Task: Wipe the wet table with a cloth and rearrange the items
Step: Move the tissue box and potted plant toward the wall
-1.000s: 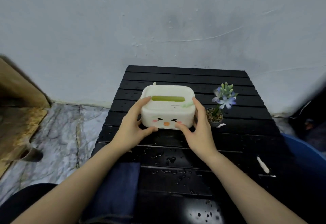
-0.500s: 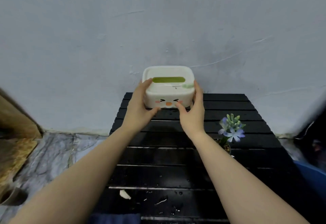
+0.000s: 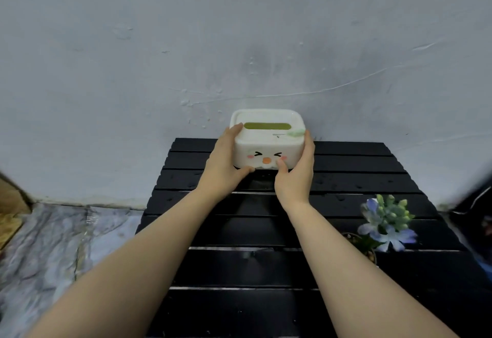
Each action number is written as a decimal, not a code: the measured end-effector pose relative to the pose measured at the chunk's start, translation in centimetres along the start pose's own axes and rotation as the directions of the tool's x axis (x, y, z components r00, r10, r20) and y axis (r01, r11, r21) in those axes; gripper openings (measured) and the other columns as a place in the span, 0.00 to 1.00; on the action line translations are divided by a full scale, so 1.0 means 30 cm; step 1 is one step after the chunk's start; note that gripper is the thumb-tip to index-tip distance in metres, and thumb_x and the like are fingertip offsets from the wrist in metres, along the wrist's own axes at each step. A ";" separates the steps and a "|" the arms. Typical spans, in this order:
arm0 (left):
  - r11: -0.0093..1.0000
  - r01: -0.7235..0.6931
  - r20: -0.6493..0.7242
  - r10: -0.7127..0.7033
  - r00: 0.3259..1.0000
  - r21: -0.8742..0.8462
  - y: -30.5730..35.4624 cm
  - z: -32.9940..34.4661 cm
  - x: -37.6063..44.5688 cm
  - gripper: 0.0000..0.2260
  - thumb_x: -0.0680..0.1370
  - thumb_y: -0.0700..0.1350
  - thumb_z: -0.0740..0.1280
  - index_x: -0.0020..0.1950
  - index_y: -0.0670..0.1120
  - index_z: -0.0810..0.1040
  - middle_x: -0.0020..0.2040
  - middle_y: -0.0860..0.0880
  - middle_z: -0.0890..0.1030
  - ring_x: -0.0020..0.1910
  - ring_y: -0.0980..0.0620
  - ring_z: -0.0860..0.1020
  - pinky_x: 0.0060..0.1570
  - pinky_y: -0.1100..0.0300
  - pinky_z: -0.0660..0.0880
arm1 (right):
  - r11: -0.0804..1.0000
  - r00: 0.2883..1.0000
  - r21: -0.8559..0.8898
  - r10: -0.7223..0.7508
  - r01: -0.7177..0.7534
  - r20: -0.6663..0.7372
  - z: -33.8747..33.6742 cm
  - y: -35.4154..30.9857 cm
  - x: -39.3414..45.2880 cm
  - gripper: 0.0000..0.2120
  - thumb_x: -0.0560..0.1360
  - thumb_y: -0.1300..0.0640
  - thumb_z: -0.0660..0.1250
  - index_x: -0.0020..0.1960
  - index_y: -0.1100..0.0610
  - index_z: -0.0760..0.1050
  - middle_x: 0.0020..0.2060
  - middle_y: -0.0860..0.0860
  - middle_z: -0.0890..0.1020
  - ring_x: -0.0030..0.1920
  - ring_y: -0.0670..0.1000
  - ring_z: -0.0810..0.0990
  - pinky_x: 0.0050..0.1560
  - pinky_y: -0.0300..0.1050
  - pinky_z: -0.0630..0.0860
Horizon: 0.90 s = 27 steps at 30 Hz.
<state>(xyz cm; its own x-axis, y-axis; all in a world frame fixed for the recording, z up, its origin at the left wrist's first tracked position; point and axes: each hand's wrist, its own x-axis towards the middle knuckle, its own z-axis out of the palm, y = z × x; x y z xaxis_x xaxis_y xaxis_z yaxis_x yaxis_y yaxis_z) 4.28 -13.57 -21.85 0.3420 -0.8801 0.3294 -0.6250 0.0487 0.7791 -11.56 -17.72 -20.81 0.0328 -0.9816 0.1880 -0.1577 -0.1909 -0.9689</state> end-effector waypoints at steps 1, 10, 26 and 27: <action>1.000 -0.002 0.008 0.002 1.000 0.015 0.000 -0.001 0.002 0.45 0.67 0.46 0.77 0.76 0.63 0.56 0.74 0.57 0.65 0.70 0.57 0.68 0.67 0.55 0.70 | 1.000 1.000 -0.010 0.002 -0.002 0.000 0.000 0.005 0.003 0.39 0.78 0.68 0.67 0.80 0.45 0.54 0.77 0.46 0.62 0.75 0.47 0.64 0.69 0.38 0.65; 0.999 -0.009 0.116 0.004 0.993 0.047 0.067 -0.049 -0.002 0.48 0.70 0.50 0.76 0.80 0.56 0.47 0.79 0.52 0.59 0.78 0.52 0.59 0.73 0.48 0.66 | 0.984 1.000 -0.176 0.000 0.003 0.017 -0.010 -0.031 -0.018 0.40 0.79 0.61 0.68 0.82 0.48 0.47 0.82 0.50 0.51 0.80 0.53 0.53 0.77 0.49 0.57; 0.992 -0.123 -0.160 0.115 0.980 -0.042 0.427 -0.173 -0.465 0.11 0.75 0.44 0.69 0.57 0.51 0.77 0.51 0.55 0.81 0.48 0.56 0.79 0.47 0.58 0.80 | 0.871 0.865 -0.123 -0.438 0.476 0.246 -0.335 -0.201 -0.596 0.22 0.81 0.63 0.64 0.75 0.58 0.68 0.72 0.52 0.73 0.74 0.49 0.69 0.74 0.46 0.67; 0.991 -0.131 -0.148 0.125 0.981 -0.027 0.438 -0.166 -0.507 0.10 0.76 0.43 0.69 0.57 0.50 0.77 0.49 0.54 0.81 0.47 0.55 0.79 0.46 0.58 0.80 | 0.866 0.860 -0.137 -0.437 0.482 0.262 -0.370 -0.192 -0.632 0.21 0.81 0.64 0.64 0.73 0.58 0.70 0.71 0.53 0.75 0.73 0.49 0.71 0.73 0.46 0.68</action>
<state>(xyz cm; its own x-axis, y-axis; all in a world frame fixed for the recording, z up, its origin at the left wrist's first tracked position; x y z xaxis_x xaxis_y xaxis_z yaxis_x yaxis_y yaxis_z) -5.64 2.80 -13.95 0.3610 -0.7874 0.4997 -0.6452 0.1761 0.7435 -22.24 1.97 -17.02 0.3554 -0.7606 0.5433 -0.2560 -0.6382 -0.7260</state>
